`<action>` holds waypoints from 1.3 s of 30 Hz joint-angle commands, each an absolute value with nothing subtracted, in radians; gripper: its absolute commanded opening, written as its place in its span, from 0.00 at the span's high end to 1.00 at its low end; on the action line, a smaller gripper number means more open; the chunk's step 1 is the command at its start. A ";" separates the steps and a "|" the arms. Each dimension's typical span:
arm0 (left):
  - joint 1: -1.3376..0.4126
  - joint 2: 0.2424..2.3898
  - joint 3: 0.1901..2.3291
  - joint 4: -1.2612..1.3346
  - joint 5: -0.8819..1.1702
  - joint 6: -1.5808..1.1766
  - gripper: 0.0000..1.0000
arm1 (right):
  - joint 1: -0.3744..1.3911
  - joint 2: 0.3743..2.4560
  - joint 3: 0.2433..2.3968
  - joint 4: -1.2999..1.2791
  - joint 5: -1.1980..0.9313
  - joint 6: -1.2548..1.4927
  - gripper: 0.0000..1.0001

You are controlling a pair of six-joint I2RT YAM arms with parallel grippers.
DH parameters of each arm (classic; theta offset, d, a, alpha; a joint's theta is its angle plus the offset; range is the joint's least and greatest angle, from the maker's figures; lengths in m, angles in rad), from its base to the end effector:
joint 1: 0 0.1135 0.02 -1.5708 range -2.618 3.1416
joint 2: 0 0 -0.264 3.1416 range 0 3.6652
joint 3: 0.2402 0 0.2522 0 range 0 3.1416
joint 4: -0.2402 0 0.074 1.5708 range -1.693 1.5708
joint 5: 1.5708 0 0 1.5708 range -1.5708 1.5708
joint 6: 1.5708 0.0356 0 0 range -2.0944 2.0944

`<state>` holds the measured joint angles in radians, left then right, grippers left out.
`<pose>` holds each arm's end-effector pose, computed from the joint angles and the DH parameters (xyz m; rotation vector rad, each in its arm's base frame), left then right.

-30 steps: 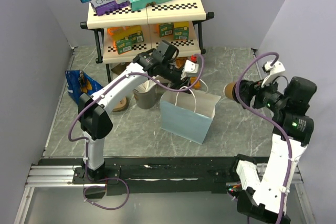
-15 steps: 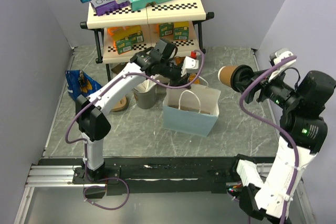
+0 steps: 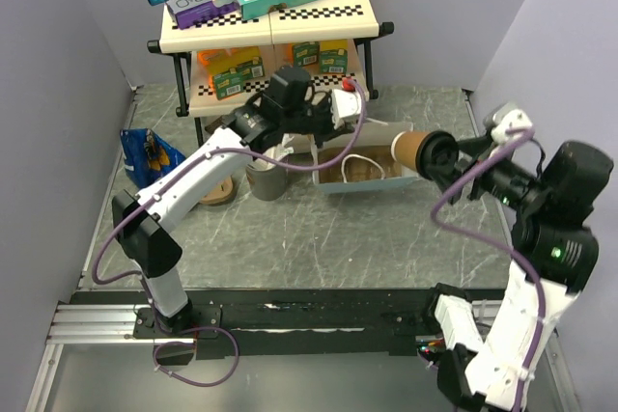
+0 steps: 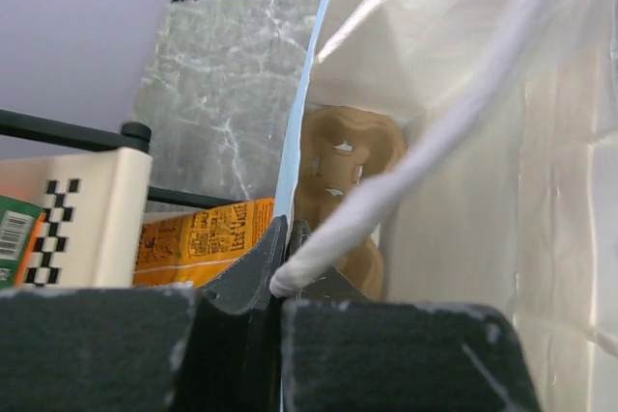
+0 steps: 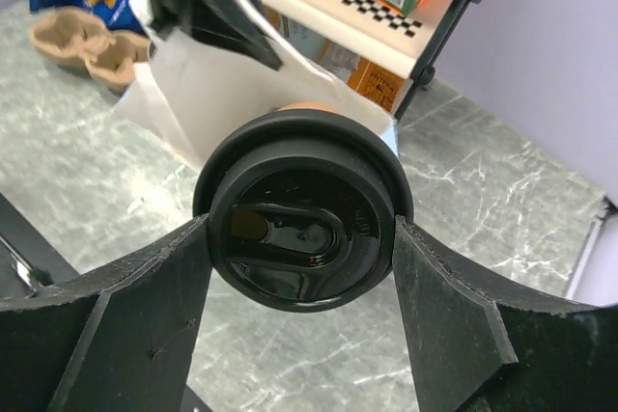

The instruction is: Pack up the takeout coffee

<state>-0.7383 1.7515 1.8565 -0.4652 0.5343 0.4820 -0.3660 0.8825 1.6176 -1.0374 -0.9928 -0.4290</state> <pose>0.2856 -0.2844 0.4217 1.3868 1.3541 -0.6854 0.0882 -0.0019 0.4984 -0.6974 1.6016 0.3483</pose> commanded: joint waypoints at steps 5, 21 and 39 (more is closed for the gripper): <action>-0.802 1.743 1.729 -0.325 0.341 0.483 0.99 | -0.345 0.818 1.537 -1.054 -1.012 -0.607 1.00; -0.822 1.752 1.793 -0.357 0.377 0.450 0.99 | -0.091 0.834 1.454 -0.988 -0.773 -0.641 1.00; -0.831 1.671 1.732 -0.390 0.420 0.523 0.99 | 0.129 0.950 1.407 -0.936 -0.676 -0.722 1.00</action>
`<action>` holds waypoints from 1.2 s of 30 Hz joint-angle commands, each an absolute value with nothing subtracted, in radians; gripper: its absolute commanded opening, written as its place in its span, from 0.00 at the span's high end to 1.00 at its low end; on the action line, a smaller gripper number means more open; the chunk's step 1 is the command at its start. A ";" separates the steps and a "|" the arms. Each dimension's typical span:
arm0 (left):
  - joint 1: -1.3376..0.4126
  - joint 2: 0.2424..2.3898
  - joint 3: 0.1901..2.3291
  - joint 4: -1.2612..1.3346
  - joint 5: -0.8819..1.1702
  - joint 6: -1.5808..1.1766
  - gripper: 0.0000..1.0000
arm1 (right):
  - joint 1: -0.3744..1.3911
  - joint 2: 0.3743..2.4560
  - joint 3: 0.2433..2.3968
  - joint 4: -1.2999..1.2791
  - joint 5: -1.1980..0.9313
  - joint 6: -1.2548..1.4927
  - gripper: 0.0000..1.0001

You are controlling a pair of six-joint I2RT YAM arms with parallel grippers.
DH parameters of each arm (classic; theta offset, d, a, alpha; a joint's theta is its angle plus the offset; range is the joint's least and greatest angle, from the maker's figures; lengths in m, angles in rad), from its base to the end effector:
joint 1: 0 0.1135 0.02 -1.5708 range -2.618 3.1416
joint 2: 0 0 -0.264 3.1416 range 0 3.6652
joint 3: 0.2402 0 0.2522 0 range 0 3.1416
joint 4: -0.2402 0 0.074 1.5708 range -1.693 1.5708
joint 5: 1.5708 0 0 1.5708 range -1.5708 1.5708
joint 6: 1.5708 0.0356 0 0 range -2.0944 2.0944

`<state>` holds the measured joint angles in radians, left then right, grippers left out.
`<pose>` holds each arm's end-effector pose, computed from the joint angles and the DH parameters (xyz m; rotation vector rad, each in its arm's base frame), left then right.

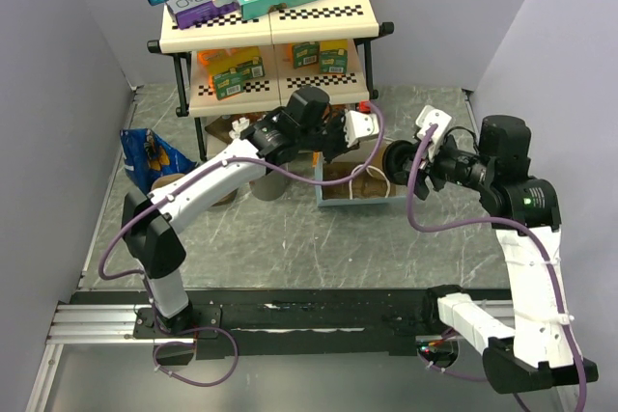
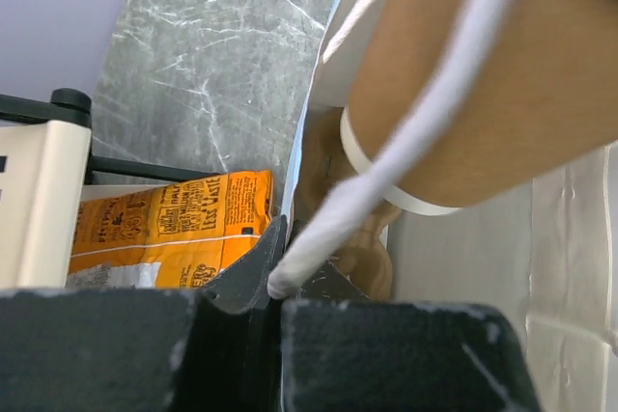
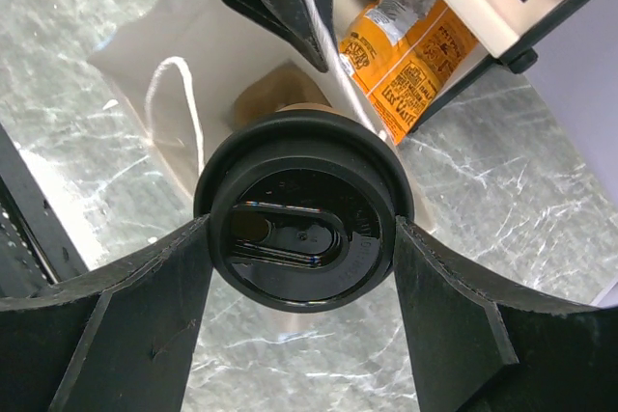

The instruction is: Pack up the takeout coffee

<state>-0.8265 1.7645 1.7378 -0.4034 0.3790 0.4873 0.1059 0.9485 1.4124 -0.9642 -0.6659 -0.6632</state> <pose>0.2712 -0.3139 0.3814 1.4181 1.4355 -0.5955 0.1447 0.0375 0.4423 -1.0919 1.6420 0.3272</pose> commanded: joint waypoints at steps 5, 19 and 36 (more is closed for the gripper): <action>-0.831 1.640 1.678 -0.382 0.425 0.552 0.99 | 0.156 0.956 1.382 -0.950 -0.678 -0.772 1.00; -0.818 1.621 1.597 -0.341 0.376 0.583 0.99 | 0.169 0.968 1.411 -0.951 -0.672 -0.700 1.00; -0.815 1.601 1.617 -0.354 0.416 0.557 0.99 | 0.150 0.991 1.393 -0.870 -0.638 -0.563 1.00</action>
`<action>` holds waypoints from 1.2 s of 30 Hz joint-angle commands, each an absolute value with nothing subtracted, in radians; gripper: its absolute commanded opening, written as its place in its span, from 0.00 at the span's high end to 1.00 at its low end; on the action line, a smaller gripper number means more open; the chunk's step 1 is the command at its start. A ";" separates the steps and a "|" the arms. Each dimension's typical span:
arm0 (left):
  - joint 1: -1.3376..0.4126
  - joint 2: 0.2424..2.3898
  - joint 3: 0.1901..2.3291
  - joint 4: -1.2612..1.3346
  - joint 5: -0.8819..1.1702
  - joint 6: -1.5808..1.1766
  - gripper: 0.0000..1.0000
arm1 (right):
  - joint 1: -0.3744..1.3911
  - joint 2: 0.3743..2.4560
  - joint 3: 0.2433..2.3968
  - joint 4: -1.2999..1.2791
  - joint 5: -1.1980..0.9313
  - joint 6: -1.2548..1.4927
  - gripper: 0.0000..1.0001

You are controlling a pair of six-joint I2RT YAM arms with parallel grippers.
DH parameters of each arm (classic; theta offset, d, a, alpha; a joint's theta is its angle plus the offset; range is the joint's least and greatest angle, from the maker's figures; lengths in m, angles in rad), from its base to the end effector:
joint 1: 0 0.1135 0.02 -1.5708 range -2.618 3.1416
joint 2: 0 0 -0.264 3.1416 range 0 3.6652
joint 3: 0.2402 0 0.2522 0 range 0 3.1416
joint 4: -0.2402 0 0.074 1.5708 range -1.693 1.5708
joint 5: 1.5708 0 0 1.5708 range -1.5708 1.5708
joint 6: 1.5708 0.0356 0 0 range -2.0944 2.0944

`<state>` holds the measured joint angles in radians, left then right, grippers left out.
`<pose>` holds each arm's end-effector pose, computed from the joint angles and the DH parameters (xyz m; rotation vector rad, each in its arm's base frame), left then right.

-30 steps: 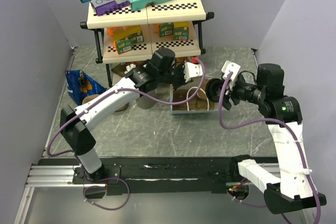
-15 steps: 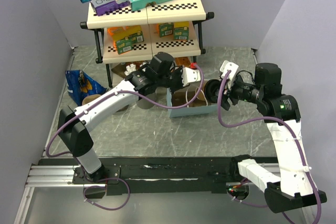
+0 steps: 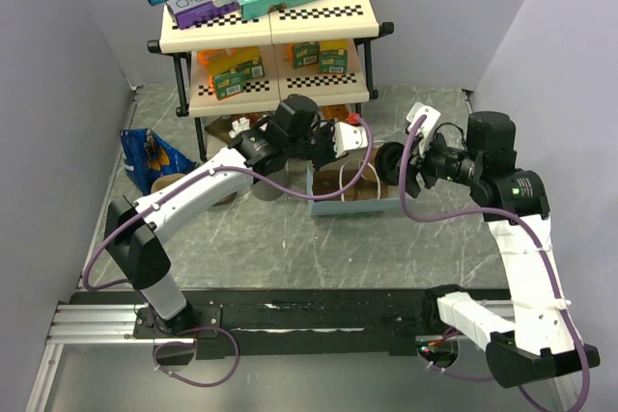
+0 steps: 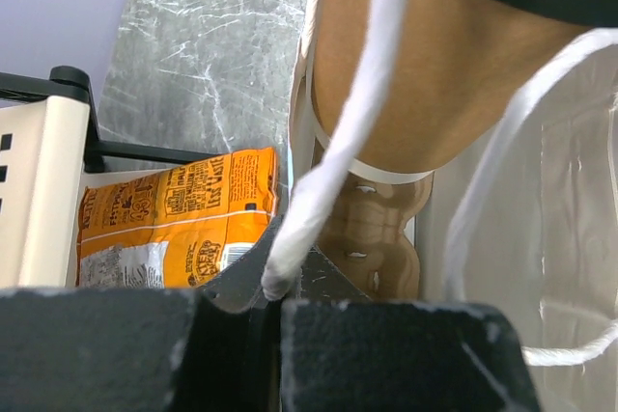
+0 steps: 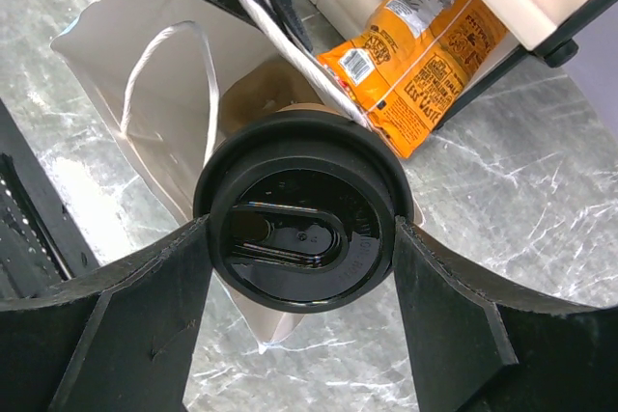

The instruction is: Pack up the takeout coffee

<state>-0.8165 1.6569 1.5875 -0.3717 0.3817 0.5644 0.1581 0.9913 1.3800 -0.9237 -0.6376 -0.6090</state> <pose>0.2560 -0.2919 0.3737 1.4659 1.3891 -0.5439 0.1622 0.0473 0.4304 -1.0856 1.6959 0.3846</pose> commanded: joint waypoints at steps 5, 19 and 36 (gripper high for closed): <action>-0.815 1.601 1.595 -0.345 0.403 0.566 0.99 | 0.103 0.997 1.400 -0.870 -0.681 -0.542 1.00; -0.808 1.632 1.686 -0.373 0.452 0.517 0.99 | 0.124 1.011 1.373 -0.876 -0.700 -0.601 1.00; -0.808 1.666 1.726 -0.377 0.374 0.414 0.99 | 0.336 0.989 1.328 -0.888 -0.431 -0.807 1.00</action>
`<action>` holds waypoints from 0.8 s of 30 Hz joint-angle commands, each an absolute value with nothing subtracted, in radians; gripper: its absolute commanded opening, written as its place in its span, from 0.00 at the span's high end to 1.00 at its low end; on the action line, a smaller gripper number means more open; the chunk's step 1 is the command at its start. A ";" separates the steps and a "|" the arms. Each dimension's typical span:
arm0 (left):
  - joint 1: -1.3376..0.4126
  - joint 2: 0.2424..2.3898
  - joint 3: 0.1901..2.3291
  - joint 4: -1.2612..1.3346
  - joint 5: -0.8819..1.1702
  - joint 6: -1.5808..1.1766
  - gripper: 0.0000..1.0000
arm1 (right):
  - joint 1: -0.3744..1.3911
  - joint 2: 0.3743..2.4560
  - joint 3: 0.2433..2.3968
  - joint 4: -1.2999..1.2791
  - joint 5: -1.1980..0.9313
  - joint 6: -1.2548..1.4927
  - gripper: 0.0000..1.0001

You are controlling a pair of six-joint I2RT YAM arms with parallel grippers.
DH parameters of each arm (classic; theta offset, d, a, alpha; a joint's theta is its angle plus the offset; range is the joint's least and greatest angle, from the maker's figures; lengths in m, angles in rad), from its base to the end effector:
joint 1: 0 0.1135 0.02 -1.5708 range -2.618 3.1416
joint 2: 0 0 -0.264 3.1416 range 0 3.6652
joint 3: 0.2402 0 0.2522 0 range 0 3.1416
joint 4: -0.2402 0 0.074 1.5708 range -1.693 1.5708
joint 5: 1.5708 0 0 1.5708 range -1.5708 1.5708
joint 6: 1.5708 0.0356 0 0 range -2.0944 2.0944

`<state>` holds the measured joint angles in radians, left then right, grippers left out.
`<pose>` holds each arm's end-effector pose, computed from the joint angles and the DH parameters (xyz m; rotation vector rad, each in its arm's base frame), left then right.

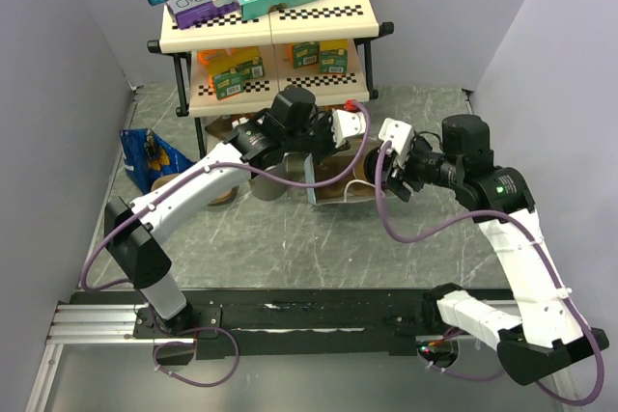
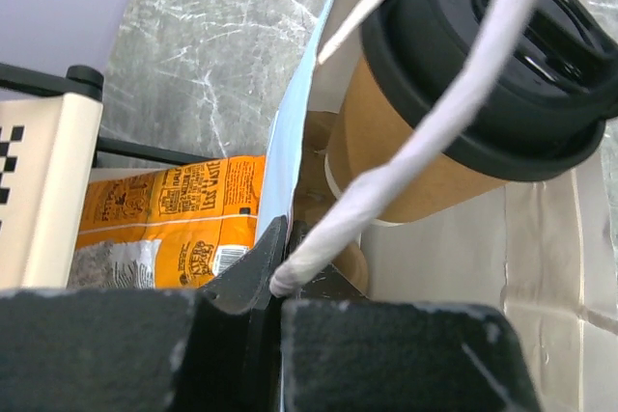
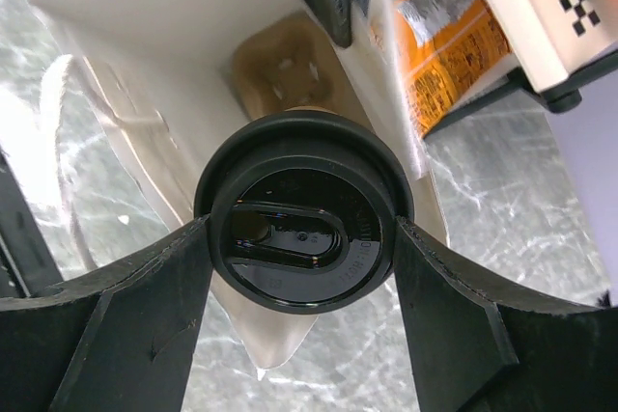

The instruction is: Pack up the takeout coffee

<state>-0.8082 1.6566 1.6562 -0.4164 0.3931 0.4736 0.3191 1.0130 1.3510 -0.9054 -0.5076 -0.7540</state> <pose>0.2563 -0.2880 0.3932 1.3949 1.4391 -0.6057 0.1656 0.0729 0.4188 -1.2990 1.6133 0.2767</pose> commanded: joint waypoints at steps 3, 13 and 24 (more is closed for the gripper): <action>-0.807 1.678 1.730 -0.371 0.351 0.373 0.99 | 0.353 0.959 1.301 -0.884 -0.413 -0.825 1.00; -0.802 1.727 1.781 -0.408 0.357 0.330 0.99 | 0.446 0.931 1.252 -0.877 -0.382 -0.910 1.00; -0.802 1.618 1.644 -0.345 0.391 0.419 0.99 | 0.453 1.055 1.336 -0.856 -0.445 -0.867 1.00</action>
<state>-0.8055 1.6985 1.6524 -0.4011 0.3668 0.3843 0.4454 1.0248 1.2751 -0.8974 -0.4049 -0.8783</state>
